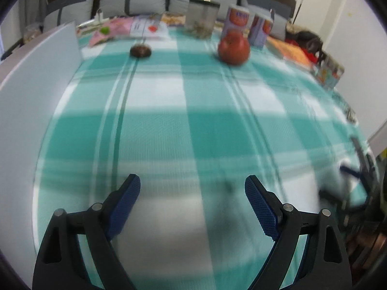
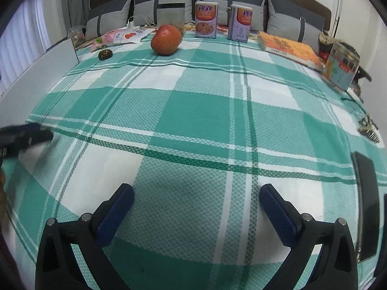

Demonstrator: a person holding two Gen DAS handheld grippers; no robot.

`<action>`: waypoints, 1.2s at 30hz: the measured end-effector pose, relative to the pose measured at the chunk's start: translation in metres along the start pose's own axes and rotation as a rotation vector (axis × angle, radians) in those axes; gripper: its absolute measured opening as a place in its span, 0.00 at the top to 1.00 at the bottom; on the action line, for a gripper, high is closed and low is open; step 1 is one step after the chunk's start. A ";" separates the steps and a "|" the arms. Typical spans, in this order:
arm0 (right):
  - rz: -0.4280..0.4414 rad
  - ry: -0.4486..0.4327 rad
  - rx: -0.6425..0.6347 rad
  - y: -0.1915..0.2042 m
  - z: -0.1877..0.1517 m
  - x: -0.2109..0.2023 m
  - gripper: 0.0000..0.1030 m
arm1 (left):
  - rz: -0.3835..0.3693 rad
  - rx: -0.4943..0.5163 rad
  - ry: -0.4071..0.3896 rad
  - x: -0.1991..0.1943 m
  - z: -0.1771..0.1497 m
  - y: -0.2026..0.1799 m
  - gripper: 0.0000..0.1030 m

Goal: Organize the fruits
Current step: 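Move both open tools back over the plaid cloth, then grasp the dark mangosteen with the left tool, then open the left tool on the mangosteen while the right tool grasps the red apple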

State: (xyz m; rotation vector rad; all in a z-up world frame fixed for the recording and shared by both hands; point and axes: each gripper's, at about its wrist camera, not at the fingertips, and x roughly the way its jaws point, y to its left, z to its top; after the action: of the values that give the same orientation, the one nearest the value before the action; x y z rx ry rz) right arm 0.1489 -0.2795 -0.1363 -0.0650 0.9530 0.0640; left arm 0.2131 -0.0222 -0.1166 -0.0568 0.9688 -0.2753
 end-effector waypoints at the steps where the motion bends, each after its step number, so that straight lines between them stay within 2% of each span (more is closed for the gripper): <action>1: -0.003 0.000 -0.002 0.001 0.000 0.000 0.00 | -0.010 -0.017 -0.017 0.004 0.018 0.006 0.13; 4: -0.002 0.001 -0.002 0.001 0.000 0.001 0.00 | -0.016 -0.060 -0.052 0.025 0.076 0.026 0.13; 8: 0.003 0.002 -0.002 0.001 0.001 0.001 0.00 | 0.055 -0.057 -0.030 0.075 0.135 0.047 0.14; 13: 0.004 0.002 -0.003 0.002 0.001 0.001 0.00 | 0.121 -0.085 -0.050 0.115 0.171 0.064 0.15; 15: 0.004 0.002 -0.002 0.002 0.002 0.002 0.00 | 0.145 -0.083 -0.046 0.126 0.174 0.065 0.23; 17: 0.006 0.002 -0.003 0.002 0.002 0.002 0.00 | 0.189 -0.070 -0.053 0.134 0.174 0.064 0.41; 19: 0.005 0.002 -0.002 0.002 0.002 0.002 0.00 | 0.214 -0.059 -0.079 0.131 0.171 0.066 0.58; 23: 0.004 0.002 -0.002 0.003 0.003 0.002 0.00 | 0.202 -0.052 -0.112 0.115 0.162 0.069 0.58; 27: 0.004 0.003 -0.002 0.003 0.003 0.002 0.00 | 0.131 -0.028 -0.093 0.082 0.136 0.051 0.58; 32: 0.004 0.003 -0.002 0.003 0.003 0.002 0.00 | 0.029 0.056 -0.038 0.018 0.068 0.008 0.58; 36: 0.004 0.003 -0.002 0.003 0.003 0.002 0.00 | 0.018 0.102 -0.008 -0.016 0.004 -0.019 0.58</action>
State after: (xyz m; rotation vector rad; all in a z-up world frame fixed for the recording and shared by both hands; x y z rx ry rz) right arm 0.1527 -0.2765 -0.1363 -0.0652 0.9558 0.0690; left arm 0.2036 -0.0370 -0.0981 0.0441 0.9460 -0.3071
